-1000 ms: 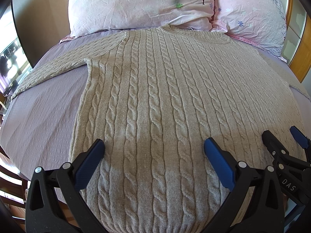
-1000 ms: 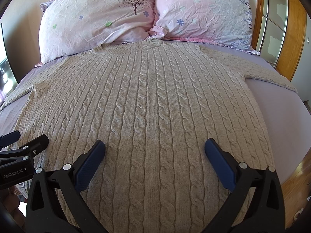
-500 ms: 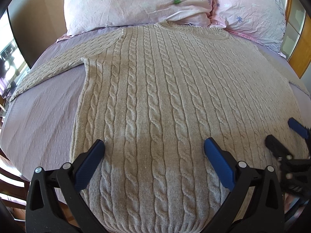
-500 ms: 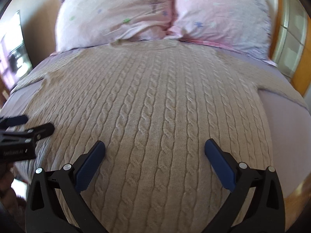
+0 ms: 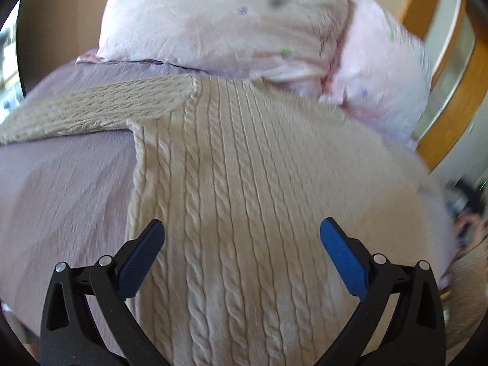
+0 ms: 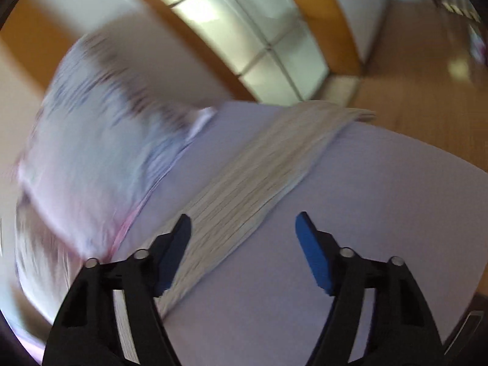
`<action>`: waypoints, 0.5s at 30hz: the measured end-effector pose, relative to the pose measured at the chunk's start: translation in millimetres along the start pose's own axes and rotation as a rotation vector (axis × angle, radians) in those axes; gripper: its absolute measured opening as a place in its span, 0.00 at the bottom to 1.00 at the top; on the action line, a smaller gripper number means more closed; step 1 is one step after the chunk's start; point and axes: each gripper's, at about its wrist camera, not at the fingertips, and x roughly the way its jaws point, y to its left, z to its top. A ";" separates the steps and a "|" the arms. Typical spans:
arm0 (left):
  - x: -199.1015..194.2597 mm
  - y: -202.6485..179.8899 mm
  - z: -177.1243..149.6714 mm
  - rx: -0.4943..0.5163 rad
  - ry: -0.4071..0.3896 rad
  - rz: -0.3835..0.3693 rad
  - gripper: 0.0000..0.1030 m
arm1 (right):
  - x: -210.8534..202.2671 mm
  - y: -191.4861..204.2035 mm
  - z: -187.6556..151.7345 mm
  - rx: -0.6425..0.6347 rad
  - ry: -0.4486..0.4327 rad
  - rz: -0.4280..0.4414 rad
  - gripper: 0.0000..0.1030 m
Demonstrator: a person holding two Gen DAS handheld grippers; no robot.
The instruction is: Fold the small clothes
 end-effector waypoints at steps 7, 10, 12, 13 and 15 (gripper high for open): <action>-14.1 56.2 34.0 -0.085 -0.116 0.216 0.98 | 41.8 -15.7 42.3 0.109 -0.043 -0.035 0.18; -25.6 85.9 42.6 -0.141 -0.154 0.299 0.98 | 39.0 -12.8 44.9 0.094 -0.064 -0.040 0.08; -35.2 110.3 48.6 -0.197 -0.192 0.333 0.98 | 10.2 14.1 33.0 -0.028 -0.136 -0.002 0.08; -38.1 120.1 50.0 -0.217 -0.201 0.328 0.98 | -5.8 42.0 19.5 -0.123 -0.163 0.040 0.08; -46.4 147.4 53.3 -0.299 -0.230 0.291 0.98 | -26.9 92.4 -9.3 -0.259 -0.168 0.168 0.08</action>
